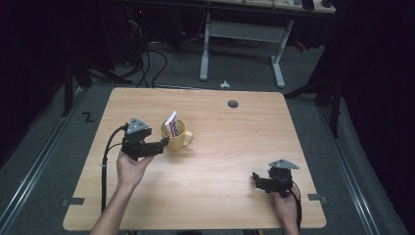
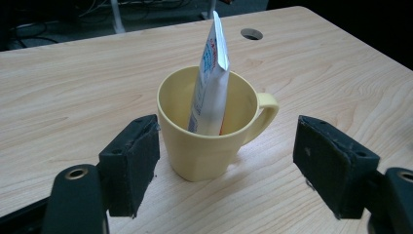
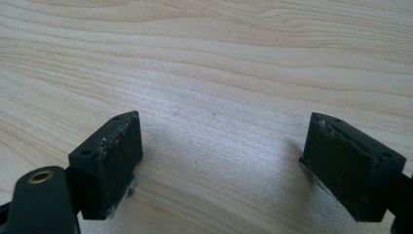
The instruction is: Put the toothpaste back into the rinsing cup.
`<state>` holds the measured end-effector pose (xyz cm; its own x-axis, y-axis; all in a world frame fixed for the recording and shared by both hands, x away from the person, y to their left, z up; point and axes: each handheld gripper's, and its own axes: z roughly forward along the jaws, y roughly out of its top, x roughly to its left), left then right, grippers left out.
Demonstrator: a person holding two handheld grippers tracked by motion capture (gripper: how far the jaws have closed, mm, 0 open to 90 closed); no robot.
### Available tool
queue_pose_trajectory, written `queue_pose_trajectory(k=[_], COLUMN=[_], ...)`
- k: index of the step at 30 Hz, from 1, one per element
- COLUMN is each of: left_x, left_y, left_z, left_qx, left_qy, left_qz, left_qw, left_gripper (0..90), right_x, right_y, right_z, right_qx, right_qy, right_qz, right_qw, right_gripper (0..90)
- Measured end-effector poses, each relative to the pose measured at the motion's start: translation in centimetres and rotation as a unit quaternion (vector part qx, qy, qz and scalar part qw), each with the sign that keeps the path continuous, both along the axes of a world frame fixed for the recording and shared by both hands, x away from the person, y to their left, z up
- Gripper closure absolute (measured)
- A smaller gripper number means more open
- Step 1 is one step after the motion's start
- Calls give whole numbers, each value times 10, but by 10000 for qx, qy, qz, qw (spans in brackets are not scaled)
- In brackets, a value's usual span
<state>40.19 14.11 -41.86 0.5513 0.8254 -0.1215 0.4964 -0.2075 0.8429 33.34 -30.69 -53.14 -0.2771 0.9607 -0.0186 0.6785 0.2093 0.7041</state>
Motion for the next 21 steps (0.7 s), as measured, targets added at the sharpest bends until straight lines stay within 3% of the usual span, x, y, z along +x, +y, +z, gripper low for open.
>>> queue_pose_trajectory(k=[21], left_x=[-13], left_y=[16], left_z=[-9], left_qx=[-96], left_qy=[-26], left_qz=[205], left_qw=[9997], left_gripper=[285], right_x=[0], right_y=[0], right_z=[0], right_qx=[0], right_qy=[0], right_qz=[-1], right_qw=[10000], right_gripper=[144])
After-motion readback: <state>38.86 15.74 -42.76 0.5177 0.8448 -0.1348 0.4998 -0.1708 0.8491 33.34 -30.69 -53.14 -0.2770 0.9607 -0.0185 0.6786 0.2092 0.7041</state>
